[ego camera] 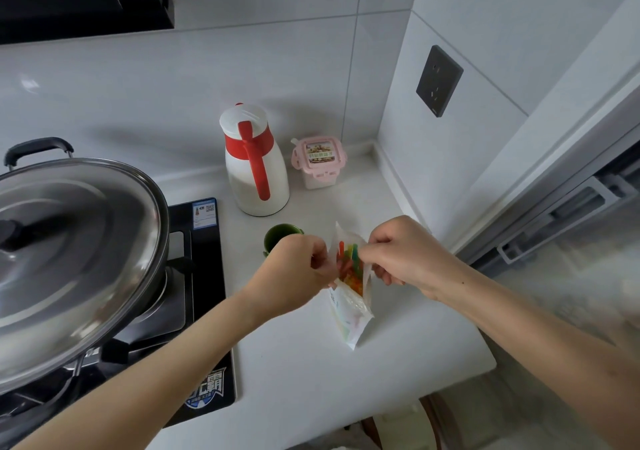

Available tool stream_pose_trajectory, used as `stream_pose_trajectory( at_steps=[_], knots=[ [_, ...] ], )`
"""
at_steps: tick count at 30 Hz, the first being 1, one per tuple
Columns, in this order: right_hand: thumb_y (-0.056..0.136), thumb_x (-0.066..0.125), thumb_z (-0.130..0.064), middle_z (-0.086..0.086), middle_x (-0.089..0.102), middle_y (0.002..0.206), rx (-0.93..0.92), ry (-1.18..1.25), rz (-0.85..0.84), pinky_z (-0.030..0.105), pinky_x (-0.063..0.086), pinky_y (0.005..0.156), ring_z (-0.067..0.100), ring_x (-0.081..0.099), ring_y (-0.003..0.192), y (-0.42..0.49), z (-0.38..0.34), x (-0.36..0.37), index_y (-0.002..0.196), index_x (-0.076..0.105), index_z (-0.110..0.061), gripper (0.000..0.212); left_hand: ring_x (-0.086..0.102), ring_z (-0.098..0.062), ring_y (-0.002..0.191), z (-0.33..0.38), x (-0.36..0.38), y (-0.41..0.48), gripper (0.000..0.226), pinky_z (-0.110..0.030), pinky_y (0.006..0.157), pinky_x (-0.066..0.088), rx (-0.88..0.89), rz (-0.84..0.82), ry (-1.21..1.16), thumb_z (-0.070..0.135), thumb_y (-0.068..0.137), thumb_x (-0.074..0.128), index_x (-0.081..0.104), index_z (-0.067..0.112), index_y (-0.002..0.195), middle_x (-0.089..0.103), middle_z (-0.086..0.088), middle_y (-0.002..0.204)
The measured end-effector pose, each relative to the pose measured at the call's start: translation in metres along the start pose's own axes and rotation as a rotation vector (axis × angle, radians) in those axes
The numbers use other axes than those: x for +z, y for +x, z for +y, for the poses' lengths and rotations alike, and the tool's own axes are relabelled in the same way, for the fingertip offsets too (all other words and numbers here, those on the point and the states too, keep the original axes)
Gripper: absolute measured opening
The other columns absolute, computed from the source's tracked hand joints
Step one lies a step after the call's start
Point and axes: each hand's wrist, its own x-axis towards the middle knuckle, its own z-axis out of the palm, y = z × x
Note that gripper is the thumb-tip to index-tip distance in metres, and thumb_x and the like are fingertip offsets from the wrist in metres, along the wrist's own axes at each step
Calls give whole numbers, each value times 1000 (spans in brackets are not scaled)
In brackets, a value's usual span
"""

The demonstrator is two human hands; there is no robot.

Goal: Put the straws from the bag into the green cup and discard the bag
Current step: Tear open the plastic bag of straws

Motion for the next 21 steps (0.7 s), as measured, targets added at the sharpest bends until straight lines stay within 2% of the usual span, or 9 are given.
stream_pose_trajectory(
  at_steps=[3,5,7,9,11,14,16,18,21],
  knots=[
    [76,59,-8,13,58,59,-16,-61,55,22,39,46,19,52,51,2,6,-11,71,62,12,21,70,-21,72,-3,-10,-1,28,-32,63,55,7,-46,57,18,88,59,57,-5,71,67,-17,77],
    [75,58,-9,15,54,58,-40,-119,91,27,40,52,21,50,54,2,10,-17,68,58,13,24,57,-22,61,-3,-14,-3,27,-27,56,45,39,-59,129,15,87,59,58,-8,73,59,-15,72],
    [73,57,-10,14,46,58,-77,-214,116,30,36,56,22,44,56,1,13,-19,65,54,13,25,46,-21,62,-2,-18,-3,24,-33,58,44,62,-59,210,12,86,56,57,-7,73,52,-12,73],
    [73,58,-12,11,44,58,-120,-310,144,30,34,56,19,40,58,-2,14,-19,64,53,11,25,47,-22,65,1,-21,-2,20,-39,68,49,60,-57,280,12,87,55,58,-3,74,55,-12,77],
    [74,58,-14,9,47,59,-150,-355,163,30,35,55,17,41,57,-5,14,-20,66,55,9,24,50,-19,66,-1,-24,0,20,-31,68,50,67,-39,328,17,88,55,63,0,80,59,-7,78],
    [77,56,-11,11,65,61,-106,-228,73,31,52,55,15,62,53,-8,9,-22,69,60,9,22,63,-11,82,-5,-24,1,24,-20,75,50,68,-23,202,31,89,59,67,9,96,67,2,93],
    [79,54,-5,10,68,63,-43,-75,16,29,58,55,16,69,56,-8,6,-24,57,59,2,24,59,-6,108,-10,-20,-3,45,-16,91,47,46,-129,-55,44,83,62,55,17,119,62,5,119],
    [80,52,0,7,64,57,-11,5,6,29,56,53,15,66,52,-7,4,-23,47,52,-6,33,41,-2,127,-15,-7,-7,81,-11,99,34,82,-239,-266,50,70,65,28,30,140,43,12,138],
    [79,51,1,7,62,54,-2,4,-15,26,53,50,17,66,50,-8,0,-21,48,49,-6,32,31,15,127,-25,27,-7,118,-5,103,30,167,-274,-348,38,64,83,-6,49,140,26,33,137]
  ],
)
